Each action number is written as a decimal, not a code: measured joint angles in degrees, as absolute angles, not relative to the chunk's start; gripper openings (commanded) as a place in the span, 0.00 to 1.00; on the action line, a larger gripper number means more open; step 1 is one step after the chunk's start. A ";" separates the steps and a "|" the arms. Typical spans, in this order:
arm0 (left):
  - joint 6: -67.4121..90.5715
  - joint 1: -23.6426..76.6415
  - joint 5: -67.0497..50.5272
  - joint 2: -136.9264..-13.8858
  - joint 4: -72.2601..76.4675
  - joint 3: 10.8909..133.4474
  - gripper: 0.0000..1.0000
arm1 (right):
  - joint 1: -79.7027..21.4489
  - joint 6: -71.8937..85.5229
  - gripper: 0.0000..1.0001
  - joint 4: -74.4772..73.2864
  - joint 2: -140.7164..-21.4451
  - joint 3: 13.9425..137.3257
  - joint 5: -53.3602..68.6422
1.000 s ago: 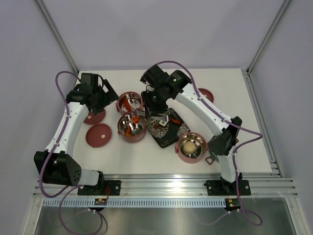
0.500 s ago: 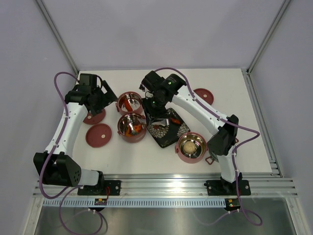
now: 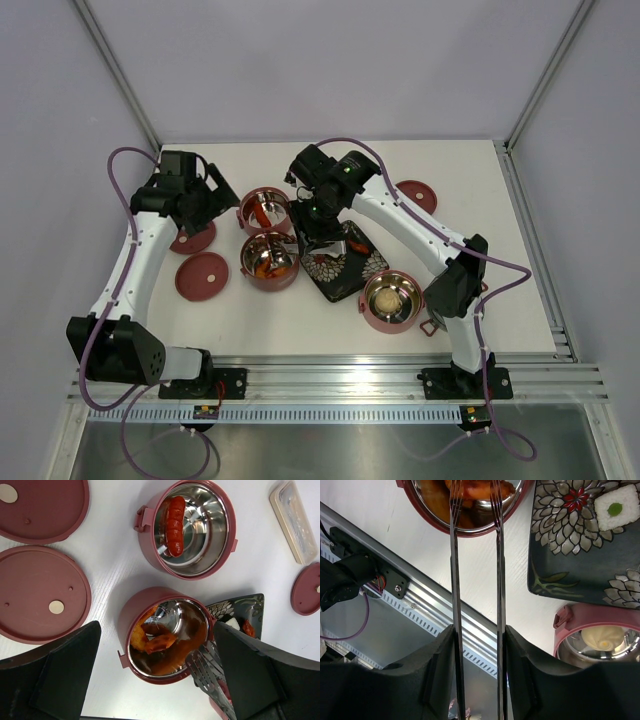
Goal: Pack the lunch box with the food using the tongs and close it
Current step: Place the fake food in the packing box, then pick up the fake food from the plate.
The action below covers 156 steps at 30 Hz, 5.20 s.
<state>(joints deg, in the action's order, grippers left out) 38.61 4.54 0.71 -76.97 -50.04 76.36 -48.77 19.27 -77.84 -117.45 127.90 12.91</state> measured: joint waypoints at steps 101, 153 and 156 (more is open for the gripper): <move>39.22 4.49 0.64 -75.81 -49.19 75.33 0.99 | -34.11 12.25 0.53 -73.45 -104.90 98.02 3.73; 39.51 4.49 0.62 -77.12 -47.90 75.18 0.99 | -34.57 13.13 0.04 -76.84 -107.74 111.66 2.66; 39.51 4.49 0.60 -77.12 -47.90 75.18 0.99 | -36.53 13.34 0.05 -77.25 -107.87 118.32 2.63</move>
<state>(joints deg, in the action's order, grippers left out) 39.51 4.49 0.60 -77.12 -47.90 75.18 -36.53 13.34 -77.25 -107.87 118.32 2.63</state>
